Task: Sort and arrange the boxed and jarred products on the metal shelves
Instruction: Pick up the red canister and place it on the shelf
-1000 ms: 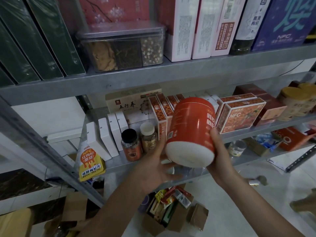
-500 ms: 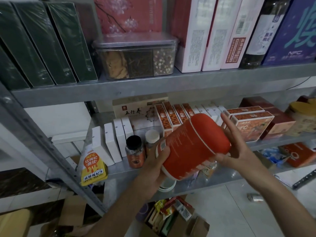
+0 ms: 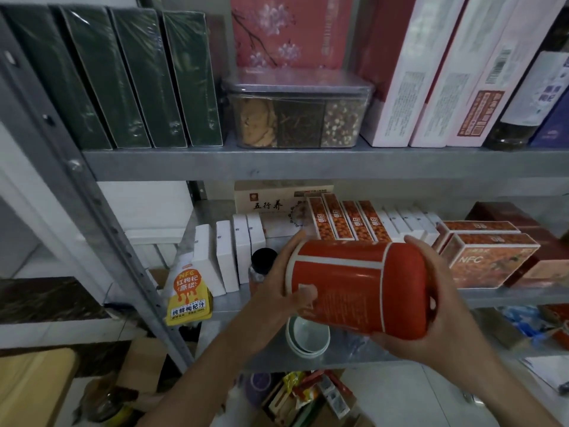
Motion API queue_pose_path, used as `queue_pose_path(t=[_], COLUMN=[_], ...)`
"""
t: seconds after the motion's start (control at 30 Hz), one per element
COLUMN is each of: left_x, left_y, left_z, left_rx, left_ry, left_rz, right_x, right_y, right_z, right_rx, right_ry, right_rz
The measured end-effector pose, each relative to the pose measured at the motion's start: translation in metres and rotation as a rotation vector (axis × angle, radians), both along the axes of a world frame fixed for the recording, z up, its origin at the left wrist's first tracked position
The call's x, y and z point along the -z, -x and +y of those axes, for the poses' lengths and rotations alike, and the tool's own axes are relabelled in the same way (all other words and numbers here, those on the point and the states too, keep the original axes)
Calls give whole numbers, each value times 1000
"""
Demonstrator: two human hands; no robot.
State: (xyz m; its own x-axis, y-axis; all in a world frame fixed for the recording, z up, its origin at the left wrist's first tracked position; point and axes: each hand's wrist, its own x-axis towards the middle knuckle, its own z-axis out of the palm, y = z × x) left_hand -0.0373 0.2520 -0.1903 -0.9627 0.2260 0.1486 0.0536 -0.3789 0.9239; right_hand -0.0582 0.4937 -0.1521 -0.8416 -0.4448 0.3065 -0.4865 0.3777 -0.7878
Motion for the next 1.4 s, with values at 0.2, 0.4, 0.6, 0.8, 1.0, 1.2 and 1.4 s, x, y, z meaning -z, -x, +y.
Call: queue_pose_path(t=[0.2,0.4,0.6,0.8,1.0,1.2,1.4], left_x=[-18,-30,-18,-8,-23,-27,-19], left_y=[6,15,17,9,14,14,23], left_z=[-24,-37,-28,-33,-53,-64,-58], left_rx=[-24,-90,-368,-437,-321,-312,-506], left_ry=[106,5,-104,27,-8,85,116], left_rz=[-327,-324,-163,93,-236,-314,-98], right_x=[-6,-1,6,-6,-23,-21,-16], right_y=[30,52,28,43,55,77,86], right_z=[-3,-19,-45,-59,-63,-72,-90], right_rx=[-246,-198,-249,-227,-257,-404,-224], right_ry=[-398,-417,137,575,170,-8,228], right_rz=[883,933,-305,-1009,-218,115,-618])
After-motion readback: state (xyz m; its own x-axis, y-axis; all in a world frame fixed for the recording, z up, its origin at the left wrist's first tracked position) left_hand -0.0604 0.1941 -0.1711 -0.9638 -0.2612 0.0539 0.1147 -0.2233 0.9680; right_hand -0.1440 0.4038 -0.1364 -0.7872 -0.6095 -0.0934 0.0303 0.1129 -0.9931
